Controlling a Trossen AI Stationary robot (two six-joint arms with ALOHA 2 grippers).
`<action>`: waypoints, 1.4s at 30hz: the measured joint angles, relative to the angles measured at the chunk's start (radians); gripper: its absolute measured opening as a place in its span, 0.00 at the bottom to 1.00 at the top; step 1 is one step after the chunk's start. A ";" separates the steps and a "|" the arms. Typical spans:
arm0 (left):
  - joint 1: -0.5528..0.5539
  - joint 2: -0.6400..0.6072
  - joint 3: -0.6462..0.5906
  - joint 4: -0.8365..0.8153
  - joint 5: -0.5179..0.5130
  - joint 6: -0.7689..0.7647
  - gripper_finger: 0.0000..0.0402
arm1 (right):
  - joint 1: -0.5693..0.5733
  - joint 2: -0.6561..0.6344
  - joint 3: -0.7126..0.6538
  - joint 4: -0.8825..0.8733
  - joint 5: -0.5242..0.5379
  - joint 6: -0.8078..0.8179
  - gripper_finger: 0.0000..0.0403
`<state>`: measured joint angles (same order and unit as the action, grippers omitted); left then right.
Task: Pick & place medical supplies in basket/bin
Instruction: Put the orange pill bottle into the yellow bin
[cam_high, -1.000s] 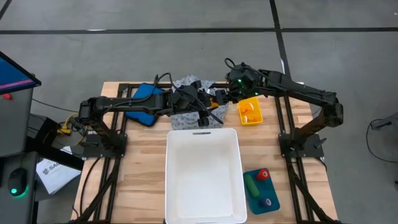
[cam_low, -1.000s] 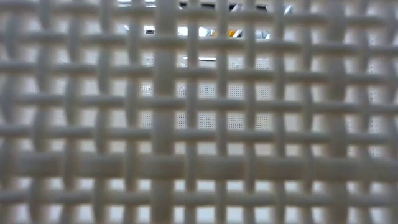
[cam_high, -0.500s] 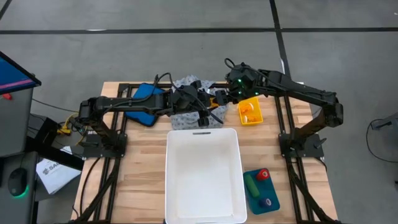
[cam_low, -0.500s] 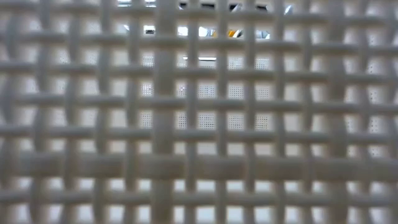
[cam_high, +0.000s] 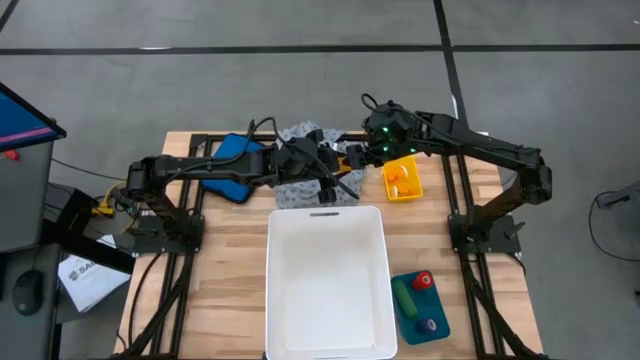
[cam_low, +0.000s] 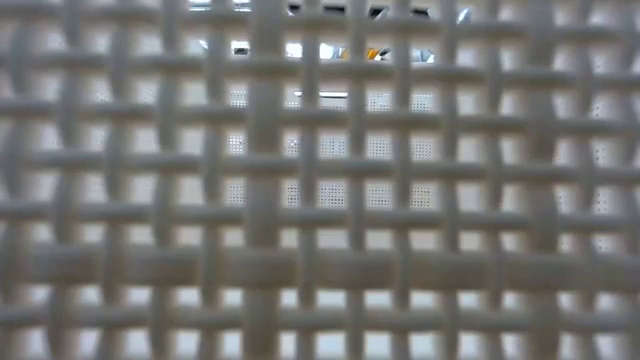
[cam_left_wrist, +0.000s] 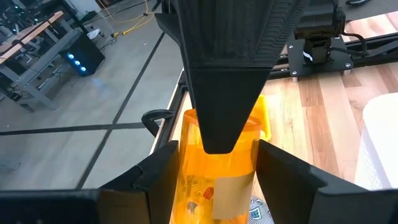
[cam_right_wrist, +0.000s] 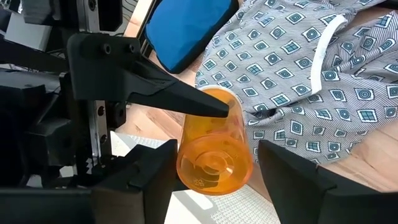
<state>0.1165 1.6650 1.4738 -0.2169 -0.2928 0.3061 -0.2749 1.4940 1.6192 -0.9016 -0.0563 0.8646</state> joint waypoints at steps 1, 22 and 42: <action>0.000 0.000 0.000 0.000 -0.001 0.000 0.48 | 0.000 0.000 0.000 0.000 0.000 0.000 0.54; 0.003 -0.001 0.000 0.000 -0.023 0.000 0.48 | 0.000 0.000 -0.001 0.019 0.005 0.000 0.48; 0.003 -0.003 0.000 -0.001 -0.037 -0.026 0.48 | -0.003 0.000 -0.001 0.023 0.005 -0.011 0.41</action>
<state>0.1192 1.6621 1.4738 -0.2176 -0.3302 0.2802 -0.2779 1.4937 1.6184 -0.8787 -0.0513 0.8532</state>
